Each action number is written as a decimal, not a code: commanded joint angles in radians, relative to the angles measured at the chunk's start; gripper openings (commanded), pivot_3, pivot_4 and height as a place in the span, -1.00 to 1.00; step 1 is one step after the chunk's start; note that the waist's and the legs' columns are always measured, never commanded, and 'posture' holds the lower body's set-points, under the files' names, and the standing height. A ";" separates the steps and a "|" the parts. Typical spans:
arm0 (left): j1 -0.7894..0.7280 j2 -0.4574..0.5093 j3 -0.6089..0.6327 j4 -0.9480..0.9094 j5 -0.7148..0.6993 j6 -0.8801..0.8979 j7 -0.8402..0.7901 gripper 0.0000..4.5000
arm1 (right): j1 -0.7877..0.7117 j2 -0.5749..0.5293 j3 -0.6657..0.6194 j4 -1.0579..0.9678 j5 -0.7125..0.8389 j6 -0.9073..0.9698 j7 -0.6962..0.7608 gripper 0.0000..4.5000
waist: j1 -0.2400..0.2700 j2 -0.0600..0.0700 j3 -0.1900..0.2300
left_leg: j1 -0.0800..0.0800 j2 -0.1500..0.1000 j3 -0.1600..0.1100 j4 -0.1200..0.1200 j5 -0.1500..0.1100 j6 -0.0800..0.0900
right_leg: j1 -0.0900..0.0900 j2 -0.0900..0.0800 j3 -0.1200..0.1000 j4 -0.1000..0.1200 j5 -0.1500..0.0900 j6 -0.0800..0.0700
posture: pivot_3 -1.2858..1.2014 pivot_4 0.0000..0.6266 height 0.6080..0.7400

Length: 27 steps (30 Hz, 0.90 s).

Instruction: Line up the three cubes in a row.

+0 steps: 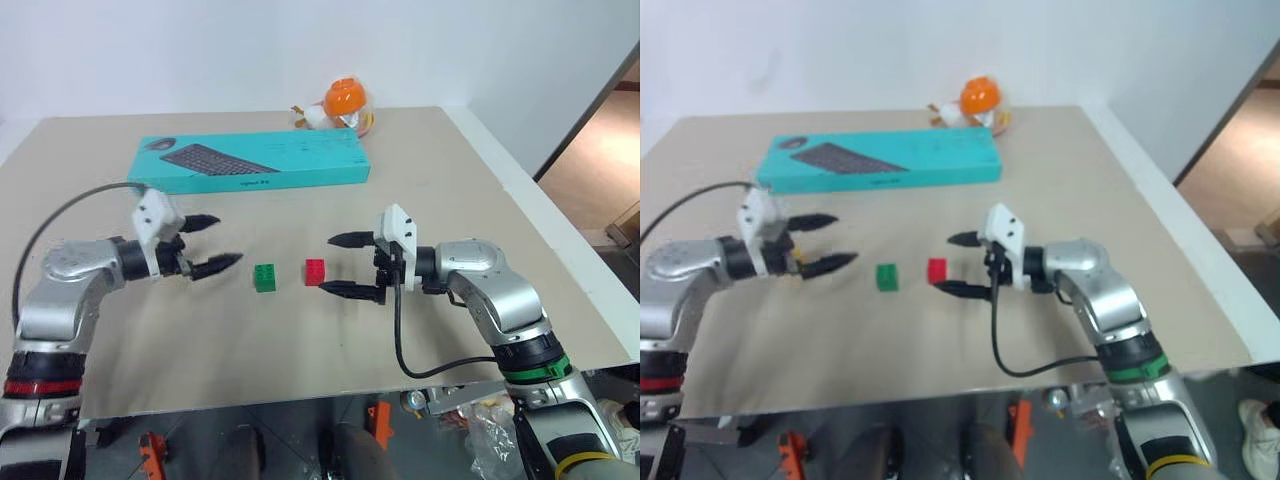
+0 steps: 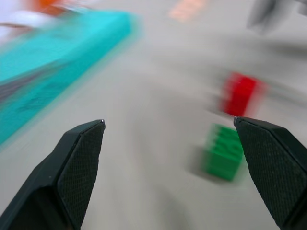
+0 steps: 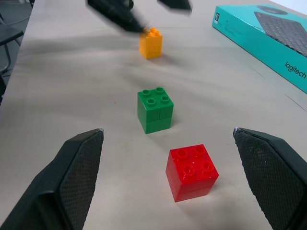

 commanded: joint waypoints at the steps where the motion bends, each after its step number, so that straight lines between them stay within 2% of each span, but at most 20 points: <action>1: 0.077 -0.114 0.113 -0.156 0.011 0.010 0.277 0.98 | -0.030 0.000 -0.022 -0.005 0.013 -0.020 0.019 1.00 | 0.000 0.000 0.000 | 0.000 0.000 0.000 0.000 0.000 0.000 | 0.000 0.000 0.001 0.000 0.000 0.000 | 0.03 -0.52 1.00; 5: 0.157 -0.282 0.157 -0.273 0.077 0.008 0.562 0.98 | -0.040 -0.001 -0.011 0.012 0.006 -0.026 0.044 1.00 | 0.000 -0.001 0.000 | 0.000 -0.001 0.000 0.000 0.000 0.000 | 0.000 -0.001 0.003 -0.001 0.001 0.002 | 0.03 -0.52 1.00; 10: 0.202 -0.403 0.153 -0.275 0.129 0.015 0.756 0.98 | -0.053 0.003 -0.005 0.039 0.001 -0.033 0.063 1.00 | 0.000 -0.001 0.000 | 0.003 -0.003 0.002 0.000 0.000 0.000 | 0.001 -0.001 0.006 -0.001 0.004 0.003 | 0.03 -0.52 1.00; 20: 0.241 -0.433 0.085 -0.209 0.148 -0.001 0.785 0.98 | -0.091 0.070 -0.053 0.066 0.073 0.034 0.041 1.00 | 0.000 -0.001 0.000 | 0.004 -0.002 0.003 0.000 0.000 0.000 | 0.001 0.002 0.009 -0.001 0.005 0.002 | 0.03 -0.52 1.00; 27: 0.205 -0.422 0.095 -0.124 0.130 -0.010 0.791 0.98 | -0.081 0.086 -0.067 0.066 0.073 -0.003 0.031 1.00 | 0.000 -0.001 0.000 | 0.004 -0.002 0.003 0.000 0.000 0.000 | 0.001 0.002 0.009 -0.001 0.005 0.002 | 0.03 -0.52 1.00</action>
